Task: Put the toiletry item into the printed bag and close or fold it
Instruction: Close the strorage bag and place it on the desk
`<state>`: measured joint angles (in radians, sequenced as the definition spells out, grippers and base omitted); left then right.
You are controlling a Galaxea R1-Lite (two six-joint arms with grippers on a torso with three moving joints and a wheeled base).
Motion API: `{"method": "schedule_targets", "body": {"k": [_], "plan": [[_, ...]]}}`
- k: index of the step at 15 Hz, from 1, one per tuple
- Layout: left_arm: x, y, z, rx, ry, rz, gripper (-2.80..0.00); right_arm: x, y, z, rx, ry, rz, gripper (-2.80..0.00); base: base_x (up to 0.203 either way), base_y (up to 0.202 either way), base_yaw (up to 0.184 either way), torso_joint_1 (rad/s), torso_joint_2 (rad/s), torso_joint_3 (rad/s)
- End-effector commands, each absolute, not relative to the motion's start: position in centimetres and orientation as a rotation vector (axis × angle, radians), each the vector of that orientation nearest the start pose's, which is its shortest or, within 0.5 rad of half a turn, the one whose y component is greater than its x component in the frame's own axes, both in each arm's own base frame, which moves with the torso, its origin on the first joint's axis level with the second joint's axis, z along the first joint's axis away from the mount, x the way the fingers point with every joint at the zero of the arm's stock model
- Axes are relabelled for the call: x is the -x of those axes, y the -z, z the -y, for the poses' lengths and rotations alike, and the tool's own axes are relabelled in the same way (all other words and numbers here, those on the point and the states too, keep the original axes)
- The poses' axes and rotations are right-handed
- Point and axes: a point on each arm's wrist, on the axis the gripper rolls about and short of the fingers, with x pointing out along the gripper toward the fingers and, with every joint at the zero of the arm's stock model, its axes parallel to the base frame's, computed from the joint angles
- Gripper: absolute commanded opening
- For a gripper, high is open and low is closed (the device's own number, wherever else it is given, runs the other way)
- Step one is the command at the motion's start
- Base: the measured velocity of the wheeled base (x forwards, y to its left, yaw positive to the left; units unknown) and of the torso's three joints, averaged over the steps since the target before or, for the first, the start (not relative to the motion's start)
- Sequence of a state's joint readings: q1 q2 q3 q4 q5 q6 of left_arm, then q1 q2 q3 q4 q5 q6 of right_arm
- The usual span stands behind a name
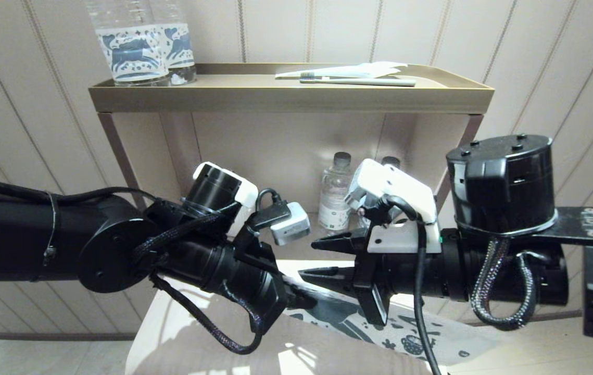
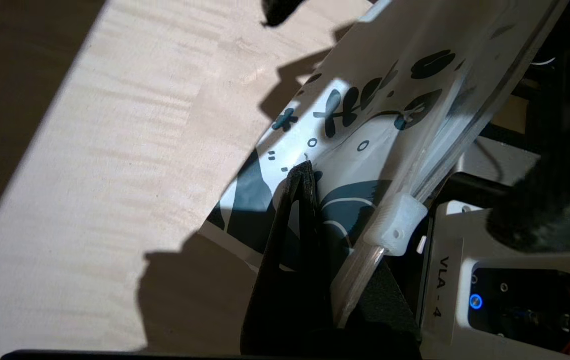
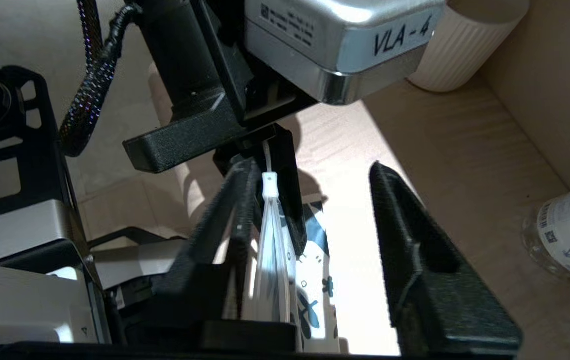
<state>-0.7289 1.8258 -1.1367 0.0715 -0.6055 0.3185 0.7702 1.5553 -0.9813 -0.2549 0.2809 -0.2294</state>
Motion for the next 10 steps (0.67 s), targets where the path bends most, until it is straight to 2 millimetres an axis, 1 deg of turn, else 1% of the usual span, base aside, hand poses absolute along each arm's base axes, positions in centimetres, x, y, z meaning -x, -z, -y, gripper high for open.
{"method": "schedule_targets", "body": {"k": [1,3,5,8,10], "plan": [[-23.7,-16.7,23.8,-0.311,1.410,-0.611,-2.80,-19.3,-23.7,-19.5,0.285,-1.081,-0.198,0.00,0.000,0.000,0.000,0.000,0.00,0.000],[-23.8,-16.4,24.5,-0.315,1.423,-0.612,-2.80,-18.9,-23.5,-18.8,0.268,-1.138,-0.206,0.00,0.000,0.000,0.000,0.000,0.00,0.000],[-24.3,-16.2,25.0,-0.316,1.423,-0.615,-2.80,-19.1,-23.5,-18.2,0.259,-1.140,-0.206,0.00,0.000,0.000,0.000,0.000,0.00,0.000],[-24.2,-16.2,24.9,-0.315,1.424,-0.622,-2.80,-20.1,-22.7,-18.0,0.253,-1.144,-0.237,0.00,0.000,0.000,0.000,0.000,0.00,0.000],[-24.1,-16.5,24.8,-0.316,1.423,-0.612,-2.80,-20.6,-22.0,-18.2,0.254,-1.144,-0.262,0.00,0.000,0.000,0.000,0.000,0.00,0.000]]}}
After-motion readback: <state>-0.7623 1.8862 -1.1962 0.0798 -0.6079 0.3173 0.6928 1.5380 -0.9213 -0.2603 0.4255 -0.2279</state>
